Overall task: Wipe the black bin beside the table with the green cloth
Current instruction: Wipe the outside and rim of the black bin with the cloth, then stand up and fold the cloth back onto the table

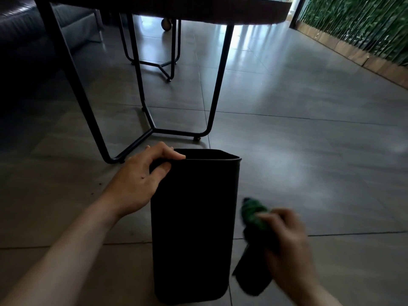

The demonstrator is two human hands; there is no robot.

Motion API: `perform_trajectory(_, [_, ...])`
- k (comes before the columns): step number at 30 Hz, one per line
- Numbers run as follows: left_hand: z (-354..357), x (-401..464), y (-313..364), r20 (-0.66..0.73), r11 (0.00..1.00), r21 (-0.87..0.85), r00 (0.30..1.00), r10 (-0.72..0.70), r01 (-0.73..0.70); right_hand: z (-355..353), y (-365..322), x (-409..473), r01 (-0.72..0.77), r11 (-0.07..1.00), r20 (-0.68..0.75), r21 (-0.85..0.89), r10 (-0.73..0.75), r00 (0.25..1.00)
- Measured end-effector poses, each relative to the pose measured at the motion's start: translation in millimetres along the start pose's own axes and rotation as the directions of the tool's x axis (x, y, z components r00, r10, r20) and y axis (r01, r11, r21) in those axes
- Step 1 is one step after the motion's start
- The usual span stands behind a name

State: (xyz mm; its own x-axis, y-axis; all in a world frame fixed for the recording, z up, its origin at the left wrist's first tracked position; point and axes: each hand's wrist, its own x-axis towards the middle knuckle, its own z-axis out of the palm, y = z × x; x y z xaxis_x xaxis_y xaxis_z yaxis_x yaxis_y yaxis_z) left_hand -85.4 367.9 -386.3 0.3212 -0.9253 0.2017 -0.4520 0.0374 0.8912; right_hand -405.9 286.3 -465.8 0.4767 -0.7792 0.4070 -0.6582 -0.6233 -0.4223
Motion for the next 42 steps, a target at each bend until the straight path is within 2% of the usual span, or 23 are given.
perform_trajectory(1, [-2.1,-1.7,-0.5,0.019,1.000,-0.016,1.000,-0.008,0.009,-9.5,6.4,16.4,-0.229,0.962,-0.005,0.147,0.233,0.973])
perform_trajectory(2, [-4.3,-3.4,-0.4,0.042,0.999,-0.035,0.999,-0.016,0.018,-18.8,13.5,33.0,-0.439,0.834,0.023,0.334,0.458,0.888])
perform_trajectory(3, [-6.5,-4.6,-0.4,0.066,0.998,-0.058,0.998,-0.022,0.026,-26.8,21.7,48.0,-0.591,0.631,0.108,0.502,0.633,0.767])
perform_trajectory(4, [-8.8,-6.1,-0.5,0.086,0.996,-0.079,0.996,-0.023,0.030,-33.1,32.3,60.2,-0.671,0.437,0.215,0.599,0.719,0.661])
perform_trajectory(5, [-11.0,-7.2,-0.6,0.097,0.995,-0.094,0.995,-0.018,0.028,-38.6,42.3,68.8,-0.709,0.315,0.328,0.631,0.720,0.611])
perform_trajectory(8, [-18.1,-13.1,-3.4,0.094,0.992,-0.119,0.995,-0.029,0.040,-40.3,60.4,83.8,-0.749,0.180,0.592,0.637,0.509,0.625])
perform_trajectory(9, [-20.1,-14.8,-4.1,0.076,0.990,-0.130,0.996,-0.039,0.049,-35.6,62.0,86.3,-0.753,0.152,0.622,0.640,0.474,0.624])
perform_trajectory(11, [-24.9,-17.8,-6.6,0.028,0.988,-0.138,0.997,-0.066,0.070,-21.9,61.8,91.0,-0.781,0.100,0.622,0.616,0.546,0.561])
perform_trajectory(14, [-33.5,-21.2,-9.4,-0.060,0.989,-0.117,0.993,-0.099,0.091,-0.1,52.5,96.9,-0.778,0.064,0.582,0.625,0.626,0.519])
perform_trajectory(17, [-39.5,-23.9,-11.4,-0.148,0.991,-0.078,0.981,-0.123,0.112,18.1,38.0,102.1,-0.818,0.066,0.628,0.571,0.606,0.488])
perform_trajectory(22, [-36.7,-22.1,-7.7,-0.199,0.974,-0.074,0.954,-0.226,0.215,38.1,9.3,99.8,-0.865,0.141,0.703,0.481,0.529,0.477])
perform_trajectory(25, [-39.4,-22.5,-7.4,-0.222,0.956,-0.118,0.931,-0.289,0.268,48.2,-8.8,91.5,-0.893,0.037,0.808,0.449,0.408,0.424])
perform_trajectory(28, [-41.2,-24.4,-10.9,-0.252,0.951,-0.134,0.919,-0.304,0.279,49.0,-19.3,84.5,-0.859,-0.060,0.814,0.509,0.356,0.458])
perform_trajectory(31, [-39.8,-24.0,-13.5,-0.295,0.937,-0.173,0.892,-0.343,0.303,46.3,-29.0,82.5,-0.812,-0.085,0.778,0.577,0.358,0.516])
perform_trajectory(33, [-36.8,-22.2,-13.2,-0.324,0.912,-0.257,0.861,-0.393,0.319,49.2,-35.1,79.6,-0.771,-0.060,0.719,0.633,0.415,0.558])
perform_trajectory(35, [-31.4,-19.4,-12.8,-0.313,0.878,-0.355,0.845,-0.434,0.319,51.7,-36.3,74.9,-0.744,-0.041,0.662,0.666,0.491,0.566])
perform_trajectory(39, [-22.1,-15.1,-14.3,-0.222,0.817,-0.474,0.854,-0.471,0.327,40.1,-29.3,73.8,-0.716,-0.026,0.593,0.698,0.583,0.556])
perform_trajectory(42, [-11.2,-11.5,-19.2,-0.181,0.776,-0.529,0.848,-0.498,0.342,24.4,-19.6,83.9,-0.684,0.040,0.523,0.728,0.613,0.592])
